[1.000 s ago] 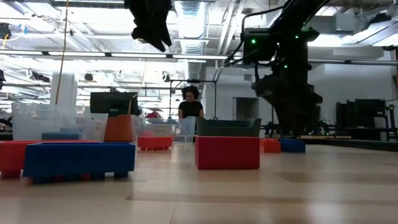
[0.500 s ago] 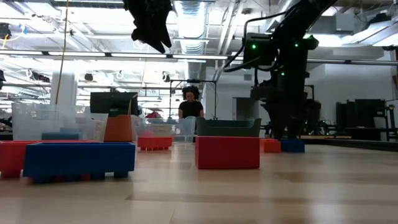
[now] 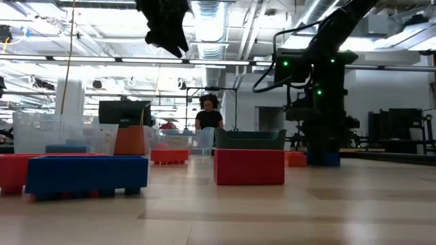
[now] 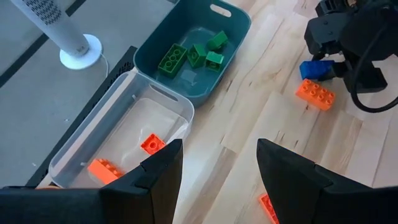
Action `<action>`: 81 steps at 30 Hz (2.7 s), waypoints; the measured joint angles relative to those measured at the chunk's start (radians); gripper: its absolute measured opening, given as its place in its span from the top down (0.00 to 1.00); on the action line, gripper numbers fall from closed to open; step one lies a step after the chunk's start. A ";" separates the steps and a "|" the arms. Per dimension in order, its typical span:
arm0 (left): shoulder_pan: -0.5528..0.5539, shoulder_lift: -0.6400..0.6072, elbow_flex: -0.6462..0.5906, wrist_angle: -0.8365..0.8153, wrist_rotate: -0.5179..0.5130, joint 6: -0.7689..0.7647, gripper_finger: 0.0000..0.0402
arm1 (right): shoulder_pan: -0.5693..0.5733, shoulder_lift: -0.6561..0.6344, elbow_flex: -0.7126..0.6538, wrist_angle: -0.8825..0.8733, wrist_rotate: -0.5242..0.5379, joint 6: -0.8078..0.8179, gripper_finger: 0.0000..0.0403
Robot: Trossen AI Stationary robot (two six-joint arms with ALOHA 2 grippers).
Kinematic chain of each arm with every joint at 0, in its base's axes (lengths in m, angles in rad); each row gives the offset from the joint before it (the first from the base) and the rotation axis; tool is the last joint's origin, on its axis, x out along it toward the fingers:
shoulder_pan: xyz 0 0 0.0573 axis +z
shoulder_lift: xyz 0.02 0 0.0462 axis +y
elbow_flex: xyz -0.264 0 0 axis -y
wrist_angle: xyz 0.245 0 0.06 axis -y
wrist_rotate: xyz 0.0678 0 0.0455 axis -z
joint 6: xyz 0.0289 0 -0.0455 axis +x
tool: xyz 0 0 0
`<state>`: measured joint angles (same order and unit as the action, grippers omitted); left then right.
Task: Sort blocks
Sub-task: Put the blue game piece into the bottom transparent bin
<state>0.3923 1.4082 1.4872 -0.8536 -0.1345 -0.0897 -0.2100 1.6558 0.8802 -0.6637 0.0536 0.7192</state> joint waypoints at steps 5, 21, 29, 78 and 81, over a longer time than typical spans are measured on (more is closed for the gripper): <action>0.000 0.000 0.000 0.000 0.000 0.040 0.51 | -0.003 -0.002 -0.001 0.020 -0.001 -0.062 0.62; 0.000 0.000 -0.193 0.326 0.568 0.108 0.51 | -0.056 -0.283 0.086 0.303 -0.029 -0.267 0.76; 0.000 0.000 -0.211 0.660 0.652 -0.147 0.51 | -0.034 -0.442 0.088 0.704 -0.033 -0.371 0.76; 0.008 -0.162 -0.208 0.489 0.505 -0.118 0.69 | -0.052 -0.254 0.415 0.633 -0.141 -0.466 0.40; 0.009 -0.226 -0.209 0.179 0.484 -0.084 0.66 | -0.089 -0.263 0.415 0.526 -0.114 -0.474 0.39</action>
<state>0.4015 1.1821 1.2778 -0.6745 0.3498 -0.1740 -0.2987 1.3926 1.2949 -0.1374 -0.0601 0.2450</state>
